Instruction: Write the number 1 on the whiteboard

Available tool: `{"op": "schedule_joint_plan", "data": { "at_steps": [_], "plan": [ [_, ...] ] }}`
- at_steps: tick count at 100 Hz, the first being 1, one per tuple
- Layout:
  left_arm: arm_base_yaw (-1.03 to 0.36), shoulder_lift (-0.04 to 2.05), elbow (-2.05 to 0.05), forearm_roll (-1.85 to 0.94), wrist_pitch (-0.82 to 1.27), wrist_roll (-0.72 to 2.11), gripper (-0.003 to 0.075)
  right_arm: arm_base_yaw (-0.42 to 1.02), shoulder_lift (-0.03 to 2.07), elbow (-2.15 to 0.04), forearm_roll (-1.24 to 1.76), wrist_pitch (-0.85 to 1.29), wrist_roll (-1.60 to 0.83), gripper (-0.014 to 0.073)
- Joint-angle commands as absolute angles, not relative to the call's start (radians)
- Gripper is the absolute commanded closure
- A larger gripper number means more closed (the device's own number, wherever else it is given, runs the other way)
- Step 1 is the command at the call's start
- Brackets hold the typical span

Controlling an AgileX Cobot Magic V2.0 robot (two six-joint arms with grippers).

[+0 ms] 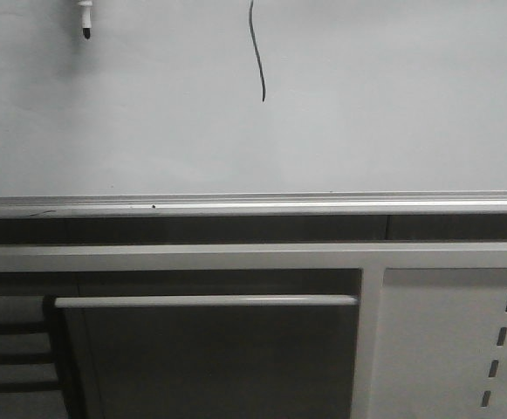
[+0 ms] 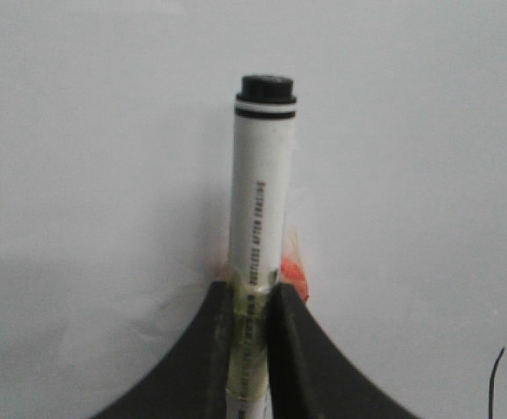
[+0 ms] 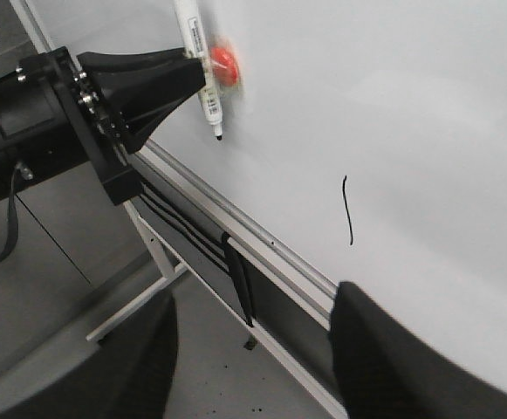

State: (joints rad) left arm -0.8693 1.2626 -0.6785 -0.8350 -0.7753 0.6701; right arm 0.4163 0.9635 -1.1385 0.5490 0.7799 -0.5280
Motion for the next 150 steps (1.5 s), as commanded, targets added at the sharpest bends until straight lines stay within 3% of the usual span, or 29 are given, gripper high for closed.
{"op": "schedule_joint_plan", "data": {
  "at_steps": [1, 39, 86, 121, 150],
  "plan": [
    [-0.858, 1.258, -0.703, -0.817, -0.847, 0.670, 0.0741, 0.408, 0.948, -1.174, 0.570, 0.713, -0.526, 0.0241],
    [-0.858, 1.258, -0.703, -0.817, -0.847, 0.670, 0.0734, 0.408, 0.948, -1.174, 0.570, 0.715, -0.526, 0.0241],
    [-0.858, 1.258, -0.703, -0.817, -0.832, 0.670, 0.0447, 0.408, 0.948, -1.174, 0.570, 0.715, -0.526, 0.0241],
    [-0.860, 1.228, -0.703, -0.819, -0.805, 0.670, 0.0279, 0.408, 0.948, -1.174, 0.570, 0.715, -0.526, 0.0241],
    [-0.860, 1.061, -0.703, -0.844, -0.467, 0.782, 0.0259, 0.408, 0.924, -1.174, 0.562, 0.715, -0.526, 0.0241]
  ]
}}
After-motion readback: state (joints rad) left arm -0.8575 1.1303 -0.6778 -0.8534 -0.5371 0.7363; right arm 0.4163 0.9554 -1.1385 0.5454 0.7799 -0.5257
